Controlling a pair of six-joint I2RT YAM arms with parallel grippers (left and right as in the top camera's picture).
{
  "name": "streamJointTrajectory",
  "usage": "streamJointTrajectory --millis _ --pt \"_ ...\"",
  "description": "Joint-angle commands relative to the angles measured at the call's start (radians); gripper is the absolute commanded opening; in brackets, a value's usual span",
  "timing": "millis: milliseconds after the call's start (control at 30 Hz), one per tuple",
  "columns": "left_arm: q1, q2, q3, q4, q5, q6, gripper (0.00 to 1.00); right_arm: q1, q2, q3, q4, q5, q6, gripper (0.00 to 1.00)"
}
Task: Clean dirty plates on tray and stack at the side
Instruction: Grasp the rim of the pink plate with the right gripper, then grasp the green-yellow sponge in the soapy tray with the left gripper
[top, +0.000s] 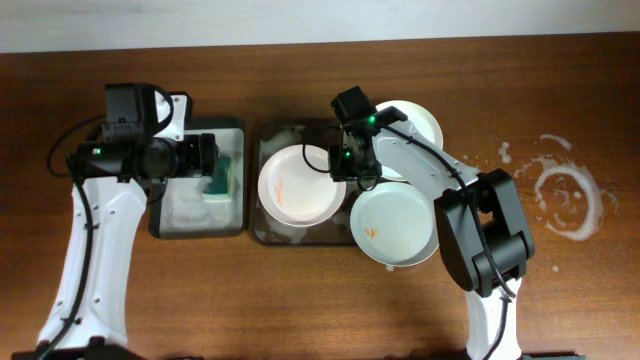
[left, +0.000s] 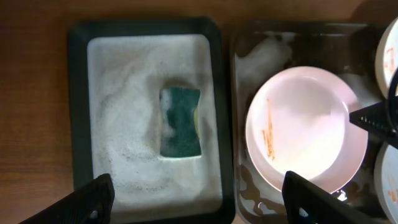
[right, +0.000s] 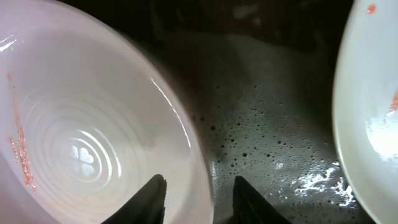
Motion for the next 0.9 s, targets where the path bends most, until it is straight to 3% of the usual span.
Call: streamJointTrajectory --millis 0,267,433,733,867 --pt "0.006 0.031 0.018 0.002 -0.004 -0.014 0.85 0.026 0.016 -0.002 0.01 0.034 0.008 0.31" --pt "0.006 0.031 0.018 0.006 -0.004 -0.014 0.85 0.035 0.016 -0.085 0.108 0.057 0.009 0.29" --pt "0.006 0.044 0.018 0.014 -0.012 -0.014 0.84 0.035 0.016 -0.085 0.107 0.056 0.009 0.04" --pt "0.006 0.225 0.018 0.084 -0.012 -0.014 0.76 0.035 0.016 -0.085 0.105 0.053 0.009 0.04" --pt "0.006 0.328 0.018 0.105 -0.011 -0.014 0.67 0.035 0.016 -0.085 0.107 0.053 0.009 0.04"
